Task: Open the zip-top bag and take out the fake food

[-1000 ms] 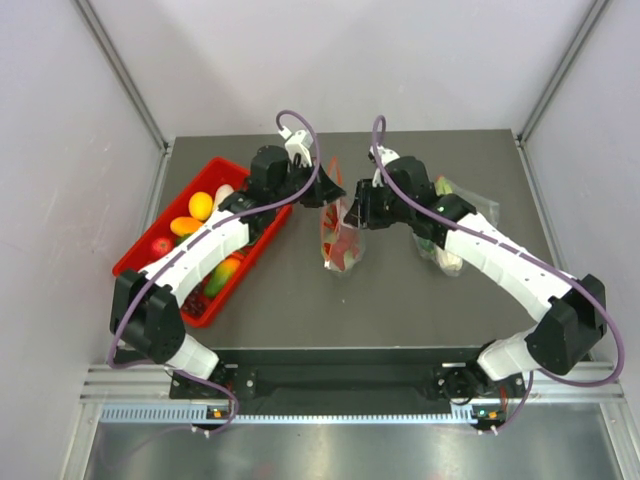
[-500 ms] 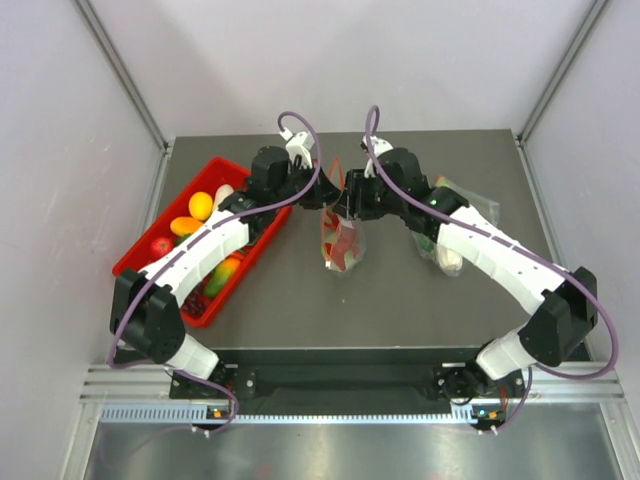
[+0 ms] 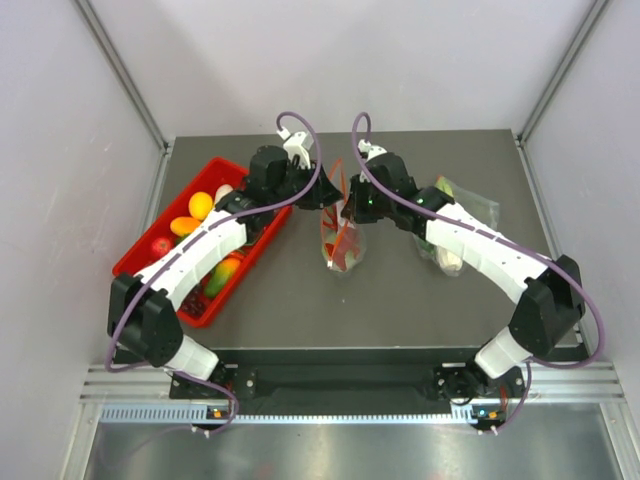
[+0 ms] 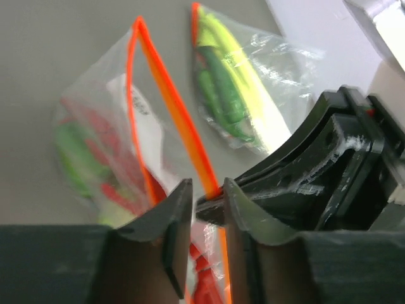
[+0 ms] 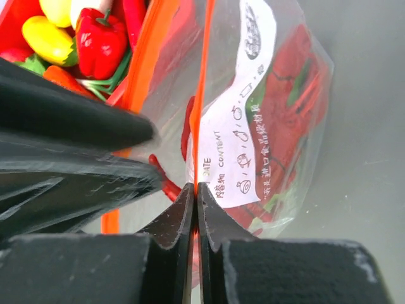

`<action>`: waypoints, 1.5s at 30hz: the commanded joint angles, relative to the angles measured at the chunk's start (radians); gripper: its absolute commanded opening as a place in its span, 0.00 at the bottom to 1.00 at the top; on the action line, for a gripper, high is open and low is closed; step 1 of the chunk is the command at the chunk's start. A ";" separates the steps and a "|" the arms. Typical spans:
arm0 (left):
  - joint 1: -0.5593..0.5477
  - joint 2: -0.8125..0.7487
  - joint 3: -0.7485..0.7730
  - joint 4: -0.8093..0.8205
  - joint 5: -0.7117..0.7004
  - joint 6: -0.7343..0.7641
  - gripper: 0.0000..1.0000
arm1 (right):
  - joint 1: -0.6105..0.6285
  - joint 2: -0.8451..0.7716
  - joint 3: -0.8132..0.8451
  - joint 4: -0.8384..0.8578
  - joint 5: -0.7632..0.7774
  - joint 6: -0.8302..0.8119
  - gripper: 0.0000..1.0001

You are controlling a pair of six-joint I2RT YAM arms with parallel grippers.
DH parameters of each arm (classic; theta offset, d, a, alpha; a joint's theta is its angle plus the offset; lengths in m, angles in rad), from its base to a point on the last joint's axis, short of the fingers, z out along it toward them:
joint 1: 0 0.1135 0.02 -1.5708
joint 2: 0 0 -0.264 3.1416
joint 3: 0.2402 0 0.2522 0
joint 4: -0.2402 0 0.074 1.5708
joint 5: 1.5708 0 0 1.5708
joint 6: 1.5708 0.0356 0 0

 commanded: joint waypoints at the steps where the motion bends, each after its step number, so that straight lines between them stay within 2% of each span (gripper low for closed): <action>1: 0.003 -0.089 0.077 -0.093 -0.142 0.084 0.41 | 0.018 -0.012 0.014 0.031 0.048 0.005 0.00; 2: 0.003 -0.111 0.078 -0.131 -0.171 0.107 0.49 | 0.020 -0.014 0.015 0.026 0.051 0.005 0.00; 3: 0.005 -0.121 0.078 -0.145 -0.196 0.114 0.51 | 0.018 -0.014 0.018 0.022 0.053 0.002 0.00; 6: 0.003 -0.141 0.069 -0.179 -0.244 0.137 0.55 | 0.018 -0.014 0.023 0.018 0.045 0.002 0.00; 10: 0.002 -0.140 0.055 -0.228 -0.265 0.148 0.57 | 0.020 -0.012 0.023 0.017 0.038 0.004 0.00; 15: 0.002 -0.125 0.034 -0.214 -0.204 0.138 0.61 | 0.021 -0.008 0.026 0.015 0.032 0.008 0.00; 20: 0.002 -0.077 0.012 -0.194 -0.121 0.102 0.60 | 0.024 -0.011 0.056 -0.006 0.045 0.007 0.00; 22: 0.002 -0.065 0.005 -0.191 -0.087 0.093 0.55 | 0.024 -0.015 0.079 -0.020 0.079 0.004 0.00; 23: 0.003 -0.056 0.006 -0.194 -0.080 0.091 0.42 | 0.024 -0.018 0.089 -0.041 0.093 0.001 0.00; 26: 0.003 -0.046 0.021 -0.219 -0.084 0.108 0.22 | 0.023 -0.035 0.121 -0.070 0.146 -0.015 0.00; 27: 0.003 -0.046 0.038 -0.249 -0.096 0.114 0.10 | 0.024 -0.037 0.136 -0.093 0.175 -0.016 0.00; 29: 0.005 -0.046 0.064 -0.291 -0.139 0.144 0.00 | 0.024 -0.046 0.153 -0.121 0.199 -0.016 0.00; 36: 0.006 -0.086 0.178 -0.436 -0.282 0.190 0.00 | 0.024 -0.084 0.175 -0.208 0.268 0.002 0.00; 45: 0.005 -0.135 0.123 -0.585 -0.391 0.171 0.00 | 0.044 -0.106 0.095 -0.256 0.239 0.027 0.00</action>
